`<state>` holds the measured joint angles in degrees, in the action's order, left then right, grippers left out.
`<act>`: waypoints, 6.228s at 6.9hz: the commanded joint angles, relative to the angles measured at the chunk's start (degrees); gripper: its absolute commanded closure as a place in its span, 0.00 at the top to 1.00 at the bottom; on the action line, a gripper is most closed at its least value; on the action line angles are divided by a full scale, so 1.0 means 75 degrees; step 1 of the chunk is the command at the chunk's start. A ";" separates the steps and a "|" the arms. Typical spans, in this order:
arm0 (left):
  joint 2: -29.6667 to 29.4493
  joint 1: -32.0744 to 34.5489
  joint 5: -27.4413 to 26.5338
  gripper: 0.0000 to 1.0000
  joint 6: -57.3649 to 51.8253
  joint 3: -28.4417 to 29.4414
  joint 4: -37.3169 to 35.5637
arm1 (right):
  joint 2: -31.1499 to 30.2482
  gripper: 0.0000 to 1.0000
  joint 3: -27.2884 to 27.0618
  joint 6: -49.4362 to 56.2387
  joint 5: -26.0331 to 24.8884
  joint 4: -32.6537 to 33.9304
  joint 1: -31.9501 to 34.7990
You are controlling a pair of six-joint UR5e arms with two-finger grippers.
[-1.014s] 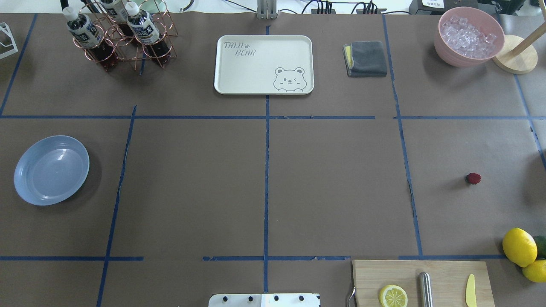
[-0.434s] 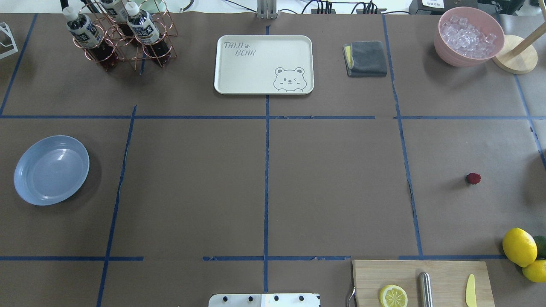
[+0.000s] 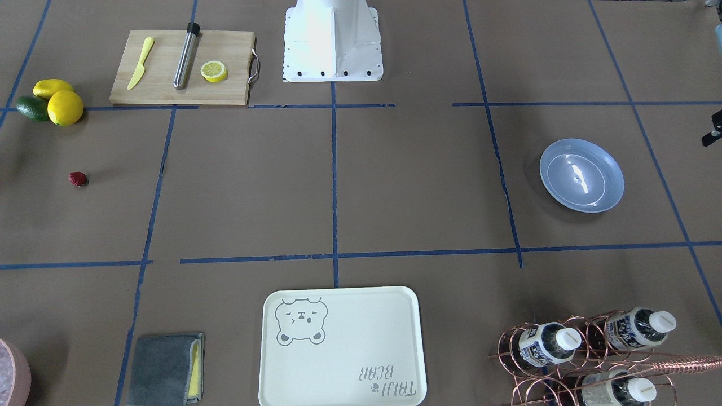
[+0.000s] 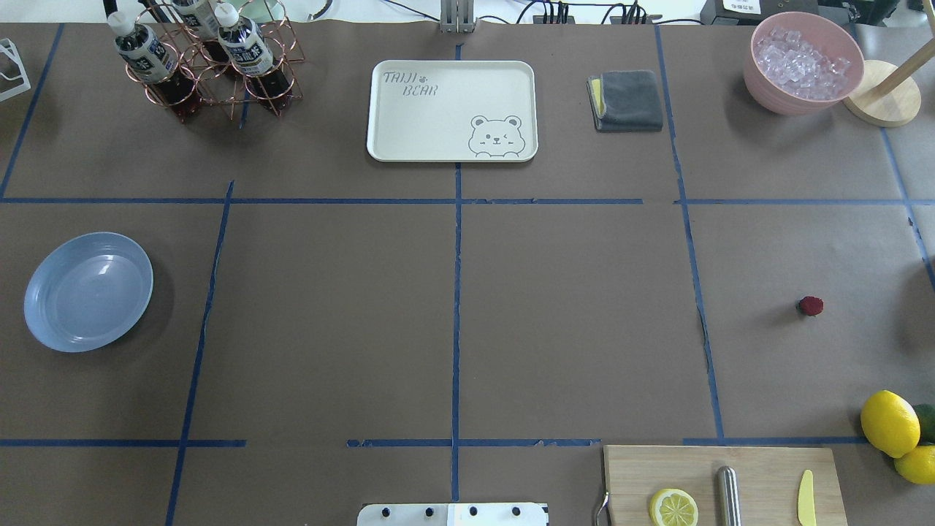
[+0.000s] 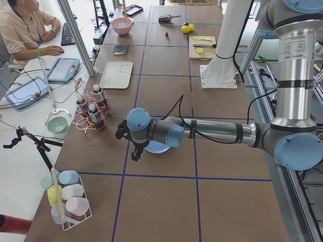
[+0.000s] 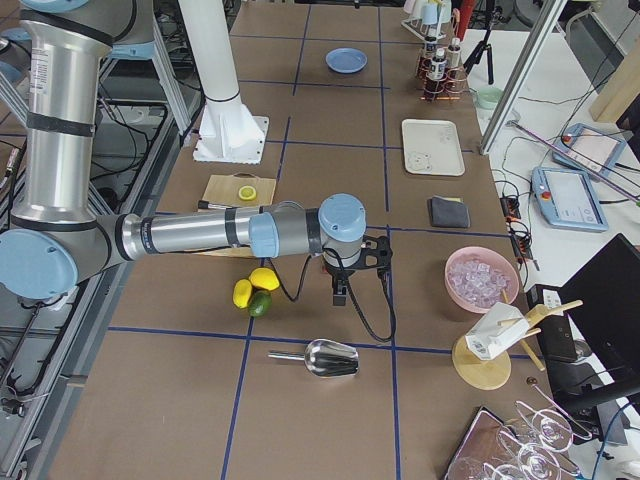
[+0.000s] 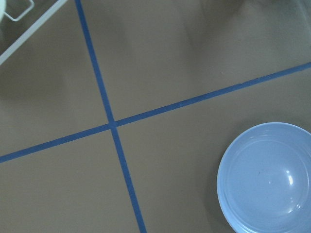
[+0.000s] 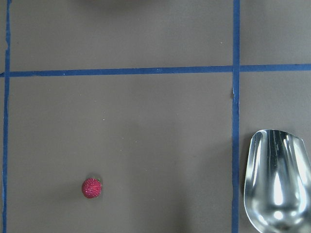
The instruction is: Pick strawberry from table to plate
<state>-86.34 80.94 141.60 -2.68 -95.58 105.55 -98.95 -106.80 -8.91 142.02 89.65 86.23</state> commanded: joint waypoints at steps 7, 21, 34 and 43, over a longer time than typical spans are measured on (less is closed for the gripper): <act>-0.0066 -0.3010 -0.1478 0.77 0.4436 0.1424 0.2978 | 0.0033 1.00 0.0001 0.0005 0.0083 0.0000 -0.0235; -0.4541 -0.5996 -0.1731 0.00 0.9672 0.1037 0.2954 | 0.0068 1.00 -0.0163 -0.0054 0.0610 -0.0059 -0.0235; -0.4683 -0.6690 -0.2943 0.52 0.9827 0.1412 0.3575 | 0.0033 1.00 -0.0058 -0.0065 0.0634 -0.0479 -0.0503; -0.4449 -0.6679 -0.3200 0.80 1.1104 0.0627 0.4232 | 0.0056 0.99 0.1267 -0.5421 -0.2491 -0.5355 -0.4568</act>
<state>-119.89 30.93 117.88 80.56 -90.80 137.26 -98.66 -98.30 -48.68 125.69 51.21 54.64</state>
